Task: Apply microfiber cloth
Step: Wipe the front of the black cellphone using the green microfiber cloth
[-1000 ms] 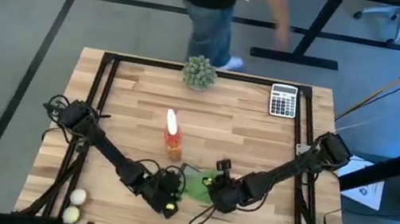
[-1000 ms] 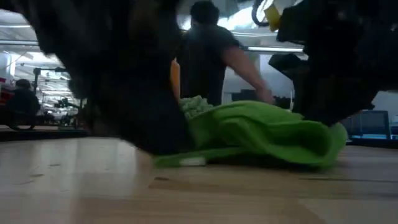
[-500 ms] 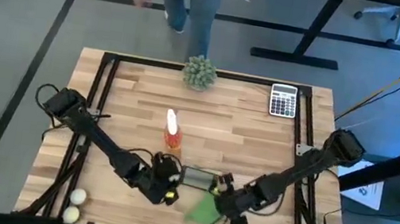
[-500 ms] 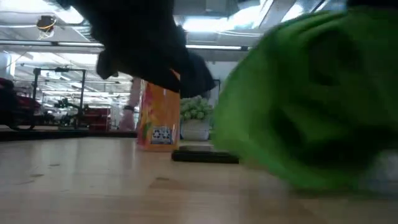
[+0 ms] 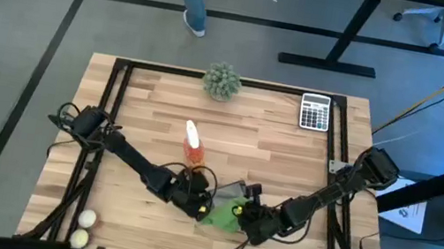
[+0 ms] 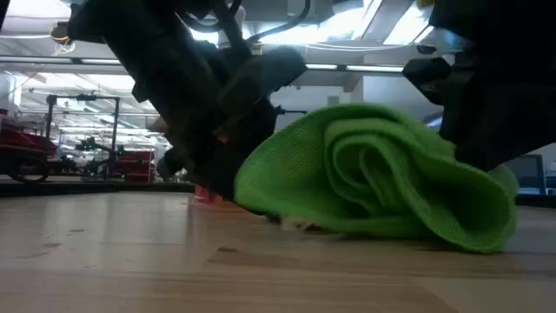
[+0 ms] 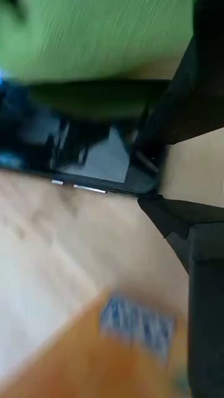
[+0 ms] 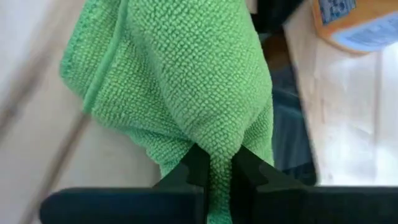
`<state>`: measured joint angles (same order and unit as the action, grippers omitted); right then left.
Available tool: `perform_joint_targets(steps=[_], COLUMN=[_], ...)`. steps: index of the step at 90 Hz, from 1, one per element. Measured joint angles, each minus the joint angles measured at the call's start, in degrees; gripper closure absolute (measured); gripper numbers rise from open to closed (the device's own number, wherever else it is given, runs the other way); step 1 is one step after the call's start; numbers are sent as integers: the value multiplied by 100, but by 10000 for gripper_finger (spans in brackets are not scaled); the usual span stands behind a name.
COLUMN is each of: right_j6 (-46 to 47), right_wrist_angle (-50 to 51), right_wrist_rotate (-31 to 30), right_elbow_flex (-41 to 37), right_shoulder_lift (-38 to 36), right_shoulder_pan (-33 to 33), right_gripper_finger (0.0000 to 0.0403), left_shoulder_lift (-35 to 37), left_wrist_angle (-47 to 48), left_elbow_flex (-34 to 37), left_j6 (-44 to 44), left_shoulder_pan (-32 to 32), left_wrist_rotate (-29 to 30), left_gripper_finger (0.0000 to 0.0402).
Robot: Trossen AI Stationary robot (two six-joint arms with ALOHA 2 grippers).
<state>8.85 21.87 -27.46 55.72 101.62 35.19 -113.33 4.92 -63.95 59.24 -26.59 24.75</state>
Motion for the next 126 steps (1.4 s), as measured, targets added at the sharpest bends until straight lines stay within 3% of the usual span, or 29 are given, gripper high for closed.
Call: perform_joint_targets(steps=[21, 41, 57, 80, 98, 126], right_j6=[55, 973, 1611, 1683, 1887, 1899], right_wrist_angle=[787, 1454, 651, -1791, -2228, -2458], right_wrist_rotate=[-147, -98, -253, 765, 1191, 1286], right_elbow_flex=[161, 405, -41, -925, -1084, -1051], right_shoulder_lift=[-184, -1202, -1483, -1346, -1039, -124], right_shoulder_pan=[-115, -124, -584, -1289, -1308, -1585], right_gripper_finger=[393, 393, 393, 393, 393, 393], left_shoulder_lift=[-14, 141, 43, -571, -900, -919], left_wrist_angle=[-412, -458, -767, -1068, -1226, -1248], left_elbow_flex=[6, -373, -495, -494, -522, -511], left_j6=[223, -267, -1078, -1424, -1108, -1175], left_shoulder_pan=[-343, -498, -348, -65, -46, -57], left_wrist_rotate=[-124, 209, 531, 521, 543, 455], left_gripper_finger=[270, 270, 270, 270, 270, 270])
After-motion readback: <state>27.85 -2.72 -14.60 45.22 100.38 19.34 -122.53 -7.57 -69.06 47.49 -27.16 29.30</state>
